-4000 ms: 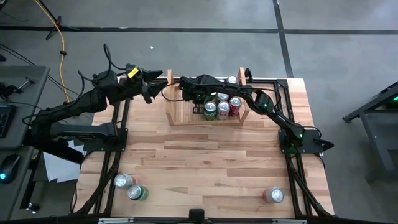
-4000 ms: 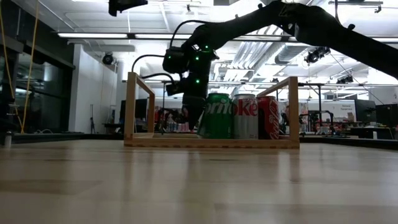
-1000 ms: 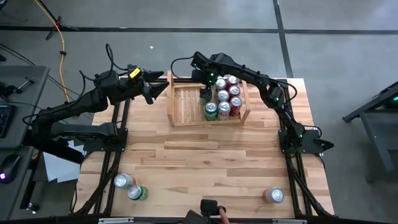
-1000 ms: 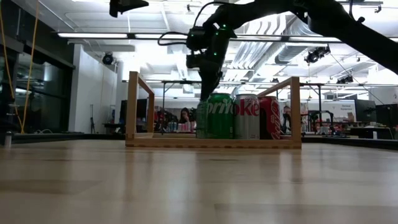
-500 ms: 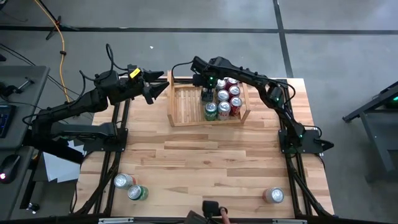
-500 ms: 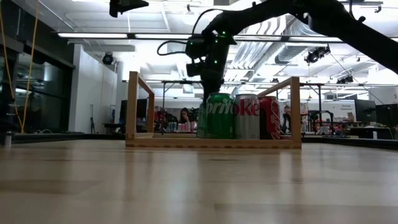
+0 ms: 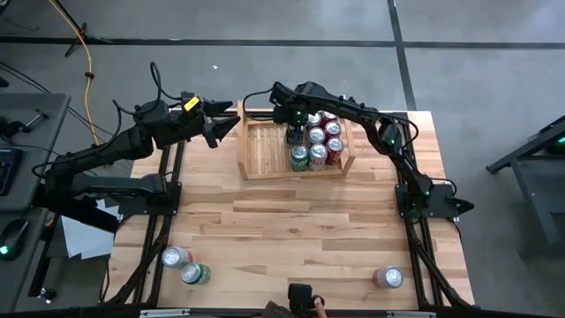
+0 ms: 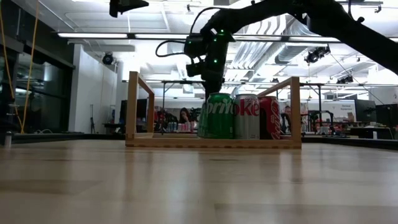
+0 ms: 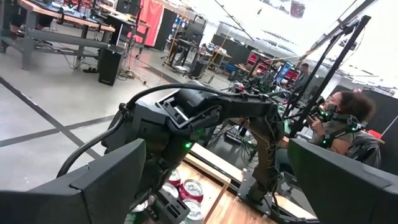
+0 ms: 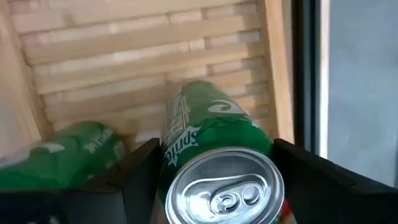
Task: Place canned beverage on shelf
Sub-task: Put the right green soda can on the shelf aligned with the other green soda can on the shelf
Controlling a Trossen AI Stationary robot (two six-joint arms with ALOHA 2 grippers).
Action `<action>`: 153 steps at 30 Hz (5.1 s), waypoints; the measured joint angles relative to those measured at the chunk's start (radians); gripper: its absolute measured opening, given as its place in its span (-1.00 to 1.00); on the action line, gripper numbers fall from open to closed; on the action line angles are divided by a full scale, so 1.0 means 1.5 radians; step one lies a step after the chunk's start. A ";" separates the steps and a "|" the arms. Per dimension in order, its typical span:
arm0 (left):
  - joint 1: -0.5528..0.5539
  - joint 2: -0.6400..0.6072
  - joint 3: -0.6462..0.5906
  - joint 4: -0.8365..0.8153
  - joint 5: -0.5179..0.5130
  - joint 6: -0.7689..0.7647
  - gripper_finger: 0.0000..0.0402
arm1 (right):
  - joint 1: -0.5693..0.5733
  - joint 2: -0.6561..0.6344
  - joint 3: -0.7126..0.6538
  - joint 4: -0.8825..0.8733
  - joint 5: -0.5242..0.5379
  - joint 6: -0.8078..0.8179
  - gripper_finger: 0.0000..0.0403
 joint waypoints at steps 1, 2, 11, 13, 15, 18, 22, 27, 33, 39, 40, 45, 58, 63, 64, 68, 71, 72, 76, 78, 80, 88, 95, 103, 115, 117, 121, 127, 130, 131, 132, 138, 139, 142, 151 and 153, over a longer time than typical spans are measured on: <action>0.000 0.000 0.000 0.000 0.000 0.000 0.91 | 0.001 0.001 0.005 -0.006 0.005 0.000 0.33; 0.000 0.000 0.000 0.000 0.000 0.000 0.91 | 0.002 0.001 0.010 -0.017 0.014 0.001 0.33; 0.000 0.000 0.000 0.000 0.000 0.000 0.91 | 0.021 0.000 0.016 -0.079 0.044 -0.001 0.33; 0.000 0.000 0.000 0.000 0.000 0.000 0.91 | 0.025 0.000 0.016 -0.082 0.043 -0.001 0.33; 0.000 0.000 0.000 0.000 0.000 0.000 0.91 | 0.029 0.000 0.016 -0.084 0.043 -0.001 0.33; 0.000 0.000 0.000 0.000 0.000 0.000 0.91 | 0.032 0.000 0.016 -0.086 0.037 -0.001 0.33; 0.000 0.000 0.000 0.000 0.000 -0.001 0.91 | 0.032 -0.001 0.017 -0.093 0.020 0.010 0.33; 0.000 0.000 0.000 0.000 0.000 -0.001 0.91 | 0.032 -0.002 0.017 -0.102 0.000 0.019 0.43; 0.000 0.000 0.000 0.000 0.000 -0.001 0.91 | 0.032 -0.002 0.017 -0.102 -0.009 0.026 0.46; 0.000 0.000 0.000 0.000 0.000 -0.002 0.91 | 0.032 -0.002 0.017 -0.102 -0.011 0.053 0.47; 0.000 0.000 0.000 0.000 0.000 -0.002 0.91 | 0.032 -0.002 0.017 -0.102 -0.011 0.058 0.47; 0.000 0.000 0.000 0.000 0.000 -0.001 0.91 | 0.032 -0.003 0.017 -0.103 -0.012 0.072 0.48; 0.000 0.000 0.000 0.000 0.000 -0.001 0.91 | 0.032 -0.003 0.017 -0.125 -0.012 0.084 0.48; 0.000 0.000 0.000 0.000 0.000 -0.001 0.91 | 0.032 -0.003 0.017 -0.124 -0.012 0.084 0.48; 0.000 0.000 0.000 0.000 0.000 0.000 0.91 | 0.032 -0.003 0.017 -0.124 -0.012 0.084 0.48; 0.000 0.000 0.000 0.000 0.000 0.000 0.91 | 0.032 -0.003 0.017 -0.123 -0.012 0.084 0.48; 0.000 0.000 0.000 0.000 0.000 0.000 0.91 | 0.032 -0.003 0.017 -0.123 -0.012 0.084 0.48; 0.000 0.000 0.000 0.000 0.000 0.000 0.91 | 0.032 -0.003 0.017 -0.123 -0.012 0.084 0.48; 0.000 0.000 0.000 0.000 0.000 0.000 0.91 | 0.032 -0.003 0.017 -0.123 -0.012 0.084 0.48; 0.000 0.000 0.000 0.000 0.000 0.000 0.91 | 0.032 -0.003 0.017 -0.123 -0.011 0.084 0.48; 0.000 0.000 0.000 0.000 0.000 0.000 0.91 | 0.032 -0.003 0.017 -0.123 -0.003 0.086 0.48; 0.000 0.000 0.000 0.000 0.000 0.000 0.91 | 0.032 -0.003 0.017 -0.122 0.004 0.089 0.48; 0.000 0.000 0.000 0.000 0.000 0.000 0.91 | 0.031 -0.004 0.017 -0.136 0.008 0.089 0.63; 0.000 0.000 0.000 0.000 0.000 0.000 0.91 | 0.031 -0.004 0.017 -0.140 0.023 0.086 0.89; 0.000 0.000 0.000 0.000 0.000 0.000 0.91 | 0.026 -0.007 0.017 -0.127 0.021 0.085 0.91; 0.000 0.000 0.000 0.000 0.000 0.000 0.91 | 0.024 -0.008 0.017 -0.125 0.020 0.084 0.91; 0.000 0.000 0.000 0.000 0.000 0.000 0.91 | 0.021 -0.017 0.017 -0.125 0.012 0.083 0.91; 0.000 0.000 0.000 0.000 0.001 0.000 0.91 | 0.021 -0.049 0.017 -0.125 -0.001 0.065 0.91; 0.000 0.000 0.000 0.000 0.000 0.000 0.91 | 0.018 -0.063 0.017 -0.120 -0.008 0.064 0.91; 0.000 0.000 0.000 0.000 0.001 0.000 0.91 | 0.018 -0.065 0.017 -0.108 -0.016 0.073 0.91; 0.000 0.000 0.000 0.000 0.000 0.000 0.91 | 0.018 -0.069 0.017 -0.089 -0.026 0.086 0.91; 0.000 0.000 0.000 0.000 0.001 0.000 0.91 | 0.027 -0.073 0.017 0.044 -0.129 0.156 0.91; 0.000 0.000 0.000 0.000 0.001 0.000 0.91 | 0.030 -0.073 0.017 0.064 -0.150 0.154 0.91; 0.000 0.000 0.000 -0.001 0.001 0.000 0.91 | 0.042 -0.067 0.017 0.121 -0.158 0.154 0.91; 0.000 0.000 0.000 -0.001 0.000 -0.001 0.91 | 0.073 -0.040 0.016 0.101 0.011 0.096 0.39; 0.000 0.000 0.000 -0.001 0.000 -0.001 0.91 | 0.076 -0.029 0.016 0.099 0.013 0.096 0.08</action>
